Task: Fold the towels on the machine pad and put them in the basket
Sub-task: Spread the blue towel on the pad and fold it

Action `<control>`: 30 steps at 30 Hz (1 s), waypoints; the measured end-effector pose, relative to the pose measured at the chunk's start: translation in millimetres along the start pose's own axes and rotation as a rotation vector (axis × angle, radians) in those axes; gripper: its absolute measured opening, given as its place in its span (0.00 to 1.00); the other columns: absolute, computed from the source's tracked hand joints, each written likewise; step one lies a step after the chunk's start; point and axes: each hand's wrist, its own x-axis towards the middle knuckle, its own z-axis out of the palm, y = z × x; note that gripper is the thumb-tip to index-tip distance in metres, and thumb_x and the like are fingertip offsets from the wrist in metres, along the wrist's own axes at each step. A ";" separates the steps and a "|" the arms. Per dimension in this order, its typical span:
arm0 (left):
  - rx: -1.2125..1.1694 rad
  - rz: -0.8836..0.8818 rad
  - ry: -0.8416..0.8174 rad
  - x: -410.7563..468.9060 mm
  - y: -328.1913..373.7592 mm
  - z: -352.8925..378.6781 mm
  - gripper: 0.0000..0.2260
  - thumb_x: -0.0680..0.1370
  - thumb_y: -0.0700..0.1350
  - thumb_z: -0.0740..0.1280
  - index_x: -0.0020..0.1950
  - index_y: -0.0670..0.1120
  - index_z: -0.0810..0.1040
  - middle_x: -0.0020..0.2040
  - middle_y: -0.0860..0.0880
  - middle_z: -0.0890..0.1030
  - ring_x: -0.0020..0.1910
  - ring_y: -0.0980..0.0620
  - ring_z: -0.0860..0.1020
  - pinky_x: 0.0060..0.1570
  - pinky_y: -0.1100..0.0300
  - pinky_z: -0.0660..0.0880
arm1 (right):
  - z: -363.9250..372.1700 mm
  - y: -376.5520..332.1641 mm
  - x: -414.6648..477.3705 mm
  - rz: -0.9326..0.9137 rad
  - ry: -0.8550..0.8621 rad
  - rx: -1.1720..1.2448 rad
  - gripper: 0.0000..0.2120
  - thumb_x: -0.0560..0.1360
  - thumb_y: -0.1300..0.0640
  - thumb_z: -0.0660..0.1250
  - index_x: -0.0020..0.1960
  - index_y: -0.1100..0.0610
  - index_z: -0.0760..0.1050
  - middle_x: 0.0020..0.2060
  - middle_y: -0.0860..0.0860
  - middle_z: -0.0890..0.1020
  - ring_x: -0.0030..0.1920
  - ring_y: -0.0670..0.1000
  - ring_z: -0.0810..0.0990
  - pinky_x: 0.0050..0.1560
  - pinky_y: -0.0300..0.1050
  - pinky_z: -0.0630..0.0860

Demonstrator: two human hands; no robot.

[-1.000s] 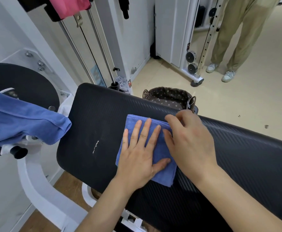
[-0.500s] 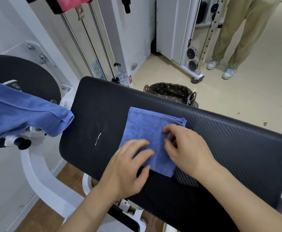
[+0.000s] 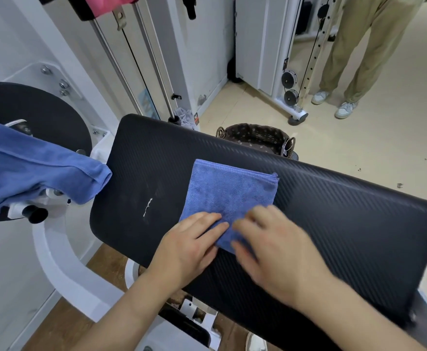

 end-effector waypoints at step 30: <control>-0.409 -0.525 -0.286 -68.4 114.9 -6.1 0.22 0.70 0.44 0.65 0.64 0.58 0.75 0.58 0.63 0.78 0.56 0.61 0.76 0.57 0.67 0.71 | -8.9 40.2 -98.1 0.049 -0.374 0.202 0.17 0.68 0.45 0.52 0.49 0.50 0.73 0.43 0.45 0.81 0.45 0.48 0.78 0.43 0.44 0.71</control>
